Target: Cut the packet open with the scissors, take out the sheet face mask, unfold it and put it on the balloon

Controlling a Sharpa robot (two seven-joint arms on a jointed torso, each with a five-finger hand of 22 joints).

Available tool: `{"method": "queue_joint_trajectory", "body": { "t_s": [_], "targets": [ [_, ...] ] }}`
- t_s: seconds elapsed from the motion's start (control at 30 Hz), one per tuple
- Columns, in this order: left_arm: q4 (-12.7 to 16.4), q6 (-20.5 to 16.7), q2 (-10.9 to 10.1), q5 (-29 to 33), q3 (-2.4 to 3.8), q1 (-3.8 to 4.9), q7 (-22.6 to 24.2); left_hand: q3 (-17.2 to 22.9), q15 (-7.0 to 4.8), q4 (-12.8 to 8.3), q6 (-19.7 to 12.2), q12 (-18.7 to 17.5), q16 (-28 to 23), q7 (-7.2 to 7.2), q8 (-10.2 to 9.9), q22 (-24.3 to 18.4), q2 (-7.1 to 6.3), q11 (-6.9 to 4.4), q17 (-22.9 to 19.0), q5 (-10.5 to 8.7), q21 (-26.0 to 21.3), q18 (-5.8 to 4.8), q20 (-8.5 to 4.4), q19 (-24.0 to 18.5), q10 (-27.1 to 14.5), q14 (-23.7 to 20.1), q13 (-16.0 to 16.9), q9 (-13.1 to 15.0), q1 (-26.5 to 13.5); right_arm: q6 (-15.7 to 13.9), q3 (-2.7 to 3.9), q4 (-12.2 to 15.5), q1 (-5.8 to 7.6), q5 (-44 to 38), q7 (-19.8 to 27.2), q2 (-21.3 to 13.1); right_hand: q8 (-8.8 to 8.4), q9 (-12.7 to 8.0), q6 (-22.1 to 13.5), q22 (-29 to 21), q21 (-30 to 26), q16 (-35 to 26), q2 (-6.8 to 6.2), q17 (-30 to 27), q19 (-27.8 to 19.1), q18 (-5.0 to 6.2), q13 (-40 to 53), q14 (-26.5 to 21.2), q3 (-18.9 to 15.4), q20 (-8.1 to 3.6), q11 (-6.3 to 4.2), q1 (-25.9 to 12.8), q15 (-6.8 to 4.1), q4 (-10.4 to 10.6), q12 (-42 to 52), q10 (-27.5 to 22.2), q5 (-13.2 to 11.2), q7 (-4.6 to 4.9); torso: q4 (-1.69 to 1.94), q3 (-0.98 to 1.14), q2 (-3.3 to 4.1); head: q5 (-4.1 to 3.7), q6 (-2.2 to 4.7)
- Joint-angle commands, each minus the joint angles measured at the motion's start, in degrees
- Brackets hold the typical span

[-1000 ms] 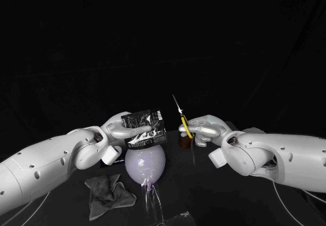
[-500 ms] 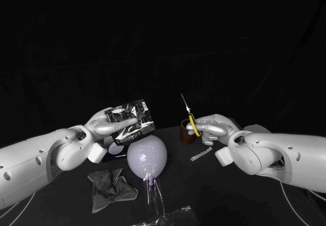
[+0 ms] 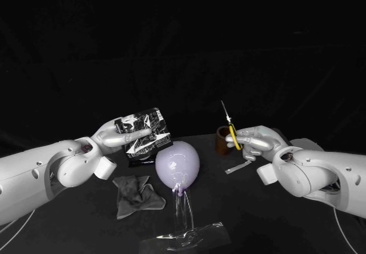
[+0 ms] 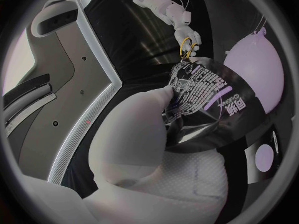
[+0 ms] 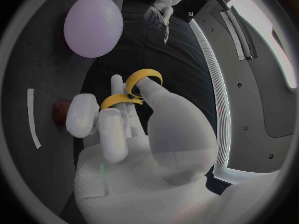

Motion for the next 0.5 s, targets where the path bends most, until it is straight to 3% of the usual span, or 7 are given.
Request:
{"method": "queue_joint_trajectory", "body": {
  "t_s": [0.03, 0.3, 0.33, 0.5],
  "targets": [
    [0.9, 3.3, -1.8, 1.8, -0.33, -0.74, -0.2, -0.1, -0.21, -0.3, 0.2, -0.2, 0.3, 0.08, 0.2, 0.1, 0.38, -0.06, 0.0, 0.17, 0.3, 1.02, -0.15, -0.1, 0.4, 0.1, 0.0, 5.7, -0.1, 0.2, 0.05, -0.6, -0.26, -1.2, 1.3, 0.4, 0.39, 0.1, -0.1, 4.0, 0.2, -0.2, 0.54, 0.1, 0.3, -0.53, 0.1, -0.3, 17.1, -0.13, -4.46, 0.3, -0.30, -4.2, 0.1, 8.5, 0.2, -0.34, 0.22, -0.18, -0.12, 2.66, -1.45],
    [0.8, 8.4, -6.0, -1.1, -1.07, -3.80, -1.8, 0.0, -0.20, -0.6, 0.2, -0.4, 0.2, 0.06, 0.2, 0.2, 0.23, -0.05, 0.2, 0.18, 0.4, 1.01, -0.18, -0.2, 0.3, 0.0, -0.1, 5.8, -0.2, 0.2, 0.05, -2.3, -0.58, -1.3, 1.7, 0.8, 0.39, 0.1, -0.1, 4.0, 0.2, -0.2, 0.54, 0.1, 0.3, -0.53, 0.1, -0.3, 17.1, -0.13, -4.46, 0.3, -0.30, -4.2, 0.1, 8.5, 0.2, -0.34, 0.35, -0.31, -0.15, 7.06, -3.54],
    [0.6, 9.0, -6.4, -1.8, -1.14, -4.17, -2.1, 0.0, -0.20, -0.6, 0.2, -0.4, 0.2, 0.06, 0.2, 0.2, 0.23, -0.05, 0.2, 0.18, 0.4, 1.01, -0.18, -0.2, 0.3, 0.0, -0.1, 5.8, -0.2, 0.2, 0.05, -2.5, -0.59, -1.3, 1.8, 0.9, 0.40, 0.1, -0.1, 4.1, 0.3, -0.2, 0.53, 0.2, 0.4, -0.55, 0.1, -0.2, 17.2, -0.13, -4.46, 0.3, -0.30, -4.2, 0.1, 8.5, 0.2, -0.34, 0.31, -0.28, -0.16, 8.03, -4.03],
    [-1.1, 10.5, -8.1, -7.7, -1.57, -5.87, -3.3, 0.2, -0.14, -1.0, 0.0, -0.6, 0.1, 0.17, 0.1, 0.4, 0.10, 0.05, 0.3, 0.18, 0.7, 0.93, -0.18, -0.7, 0.1, -0.1, -0.1, 5.8, -0.4, 0.3, 0.05, -3.5, -0.87, -1.0, 2.0, 1.3, 0.40, 0.1, -0.1, 4.1, 0.3, -0.2, 0.53, 0.2, 0.4, -0.55, 0.1, -0.2, 17.2, -0.13, -4.46, 0.3, -0.30, -4.2, 0.1, 8.5, 0.2, -0.34, 0.48, -0.47, -0.18, 9.92, -5.24]
  ]
}}
